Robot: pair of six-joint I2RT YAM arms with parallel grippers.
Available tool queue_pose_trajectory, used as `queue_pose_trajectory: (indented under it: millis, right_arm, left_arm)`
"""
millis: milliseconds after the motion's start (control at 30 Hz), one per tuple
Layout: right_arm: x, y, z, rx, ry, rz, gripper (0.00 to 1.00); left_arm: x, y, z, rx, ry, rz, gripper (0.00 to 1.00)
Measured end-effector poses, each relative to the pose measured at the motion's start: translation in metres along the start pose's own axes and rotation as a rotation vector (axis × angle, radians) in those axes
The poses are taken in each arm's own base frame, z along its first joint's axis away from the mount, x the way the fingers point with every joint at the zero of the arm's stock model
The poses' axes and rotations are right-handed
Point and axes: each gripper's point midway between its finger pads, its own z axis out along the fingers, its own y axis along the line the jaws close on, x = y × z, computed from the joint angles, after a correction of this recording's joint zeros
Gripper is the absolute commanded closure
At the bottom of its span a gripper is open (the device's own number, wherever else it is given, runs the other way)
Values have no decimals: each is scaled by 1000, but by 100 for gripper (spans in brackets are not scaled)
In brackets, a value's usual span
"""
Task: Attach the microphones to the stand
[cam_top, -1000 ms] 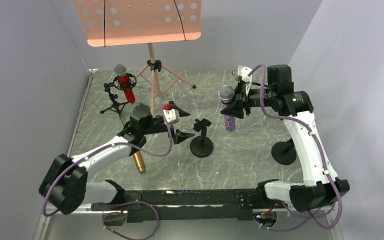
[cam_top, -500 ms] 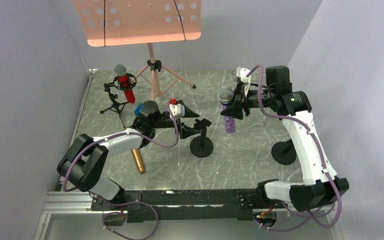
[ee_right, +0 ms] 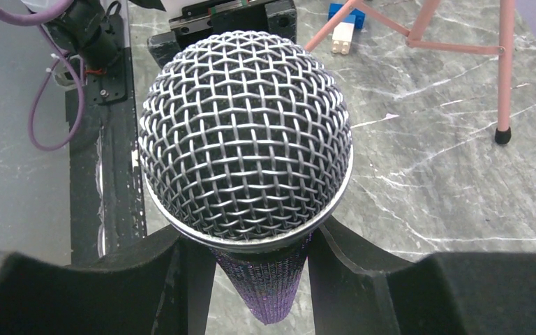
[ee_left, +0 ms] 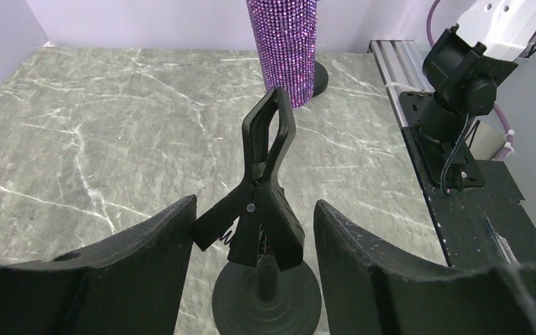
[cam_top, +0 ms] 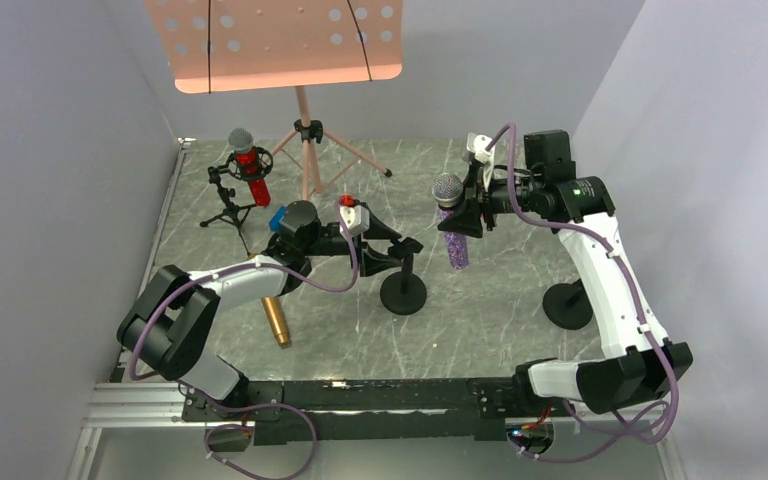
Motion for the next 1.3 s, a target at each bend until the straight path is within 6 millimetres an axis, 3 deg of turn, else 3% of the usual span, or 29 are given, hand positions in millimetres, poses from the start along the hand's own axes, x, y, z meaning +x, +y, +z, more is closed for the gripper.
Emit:
queue_pose_trajectory:
  millis: [200,400,500,700,900,933,1033,1133,1267,1300]
  right_arm:
    - [-4,-1,2,-8,0,-6,100]
    - [-13,-2,5,-19,-4,-28,100]
    - [-16,-2,8,-28,-2,-35,100]
    - [-16,3,14,-58,9,-35,99]
    - [-18,7,20,-81,24,-38,99]
    - [-19,7,22,-85,25,-44,99]
    - [-22,8,27,-96,36,-60,99]
    - [-20,11,31,-107,48,-63,99]
    - [-16,9,30,-89,71,-66,98]
    - [-15,8,30,-82,75,-69,97]
  left_arm:
    - [4,0,-1,-1,13,-6,29]
    - [13,-1,-2,-1,42,-14,35]
    - [15,-1,-3,-2,50,-12,46]
    - [19,-3,-3,2,65,-38,80]
    - [17,-4,-2,11,59,-48,82]
    - [17,-4,-2,11,58,-49,81]
    - [16,-4,-2,11,56,-48,47]
    - [15,-3,-2,6,52,-48,22]
    - [17,-3,-8,-16,53,-29,12]
    - [18,-3,-11,-24,53,-31,3]
